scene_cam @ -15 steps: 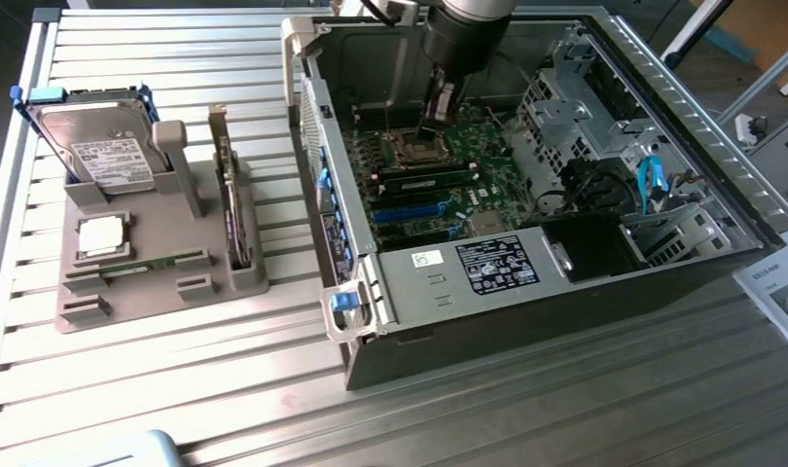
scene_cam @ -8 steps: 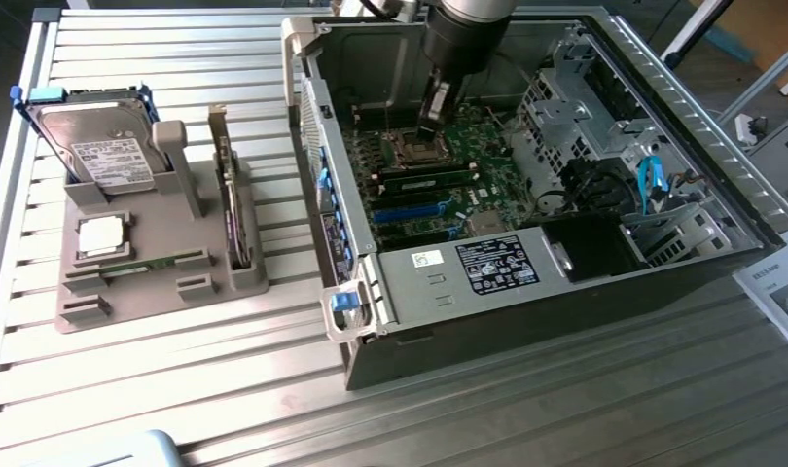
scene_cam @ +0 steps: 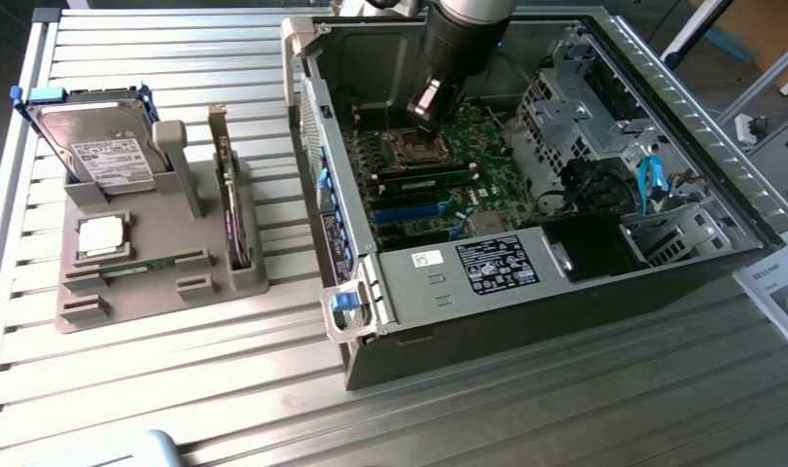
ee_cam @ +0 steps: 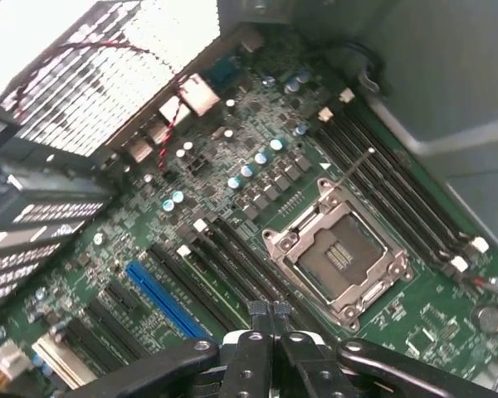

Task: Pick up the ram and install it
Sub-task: 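Press down the ram until it locks into place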

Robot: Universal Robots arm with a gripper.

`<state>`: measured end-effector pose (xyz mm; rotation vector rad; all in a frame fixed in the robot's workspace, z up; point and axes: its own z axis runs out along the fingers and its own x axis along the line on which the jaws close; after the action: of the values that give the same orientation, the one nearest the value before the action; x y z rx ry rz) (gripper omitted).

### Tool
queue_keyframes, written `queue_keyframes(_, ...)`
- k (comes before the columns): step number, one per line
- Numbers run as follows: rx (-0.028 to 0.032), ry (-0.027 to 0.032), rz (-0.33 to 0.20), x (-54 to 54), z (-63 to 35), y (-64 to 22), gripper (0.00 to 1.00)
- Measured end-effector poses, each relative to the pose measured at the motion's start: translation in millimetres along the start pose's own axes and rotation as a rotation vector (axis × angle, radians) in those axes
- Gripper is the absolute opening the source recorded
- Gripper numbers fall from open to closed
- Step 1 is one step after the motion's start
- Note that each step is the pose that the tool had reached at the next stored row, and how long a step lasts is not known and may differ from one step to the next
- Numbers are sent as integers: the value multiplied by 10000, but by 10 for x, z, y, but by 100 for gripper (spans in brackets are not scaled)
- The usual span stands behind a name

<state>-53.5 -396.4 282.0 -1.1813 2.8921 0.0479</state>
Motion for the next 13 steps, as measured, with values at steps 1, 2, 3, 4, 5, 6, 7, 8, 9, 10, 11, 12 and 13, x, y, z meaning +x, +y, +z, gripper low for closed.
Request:
queue_keyframes(1,8,-6,278,0,2,0,11)
queue_keyframes(2,11,-9,421,0,3,0,11)
queue_keyframes(3,18,-14,635,0,4,0,11)
queue_keyframes(4,25,-20,896,0,6,0,11)
queue_keyframes(5,29,-23,1047,0,7,0,11)
queue_keyframes(6,34,-27,1239,0,8,0,11)
queue_keyframes(7,40,-32,1438,0,10,0,11)
queue_keyframes(8,46,-37,1689,0,12,0,11)
queue_keyframes(9,54,-43,1964,0,14,0,11)
queue_keyframes(10,64,-52,2333,0,17,0,11)
queue_keyframes(11,73,-58,2655,1,19,0,11)
queue_keyframes(12,81,-65,2934,0,21,0,11)
queue_keyframes(13,86,-69,3124,0,22,0,11)
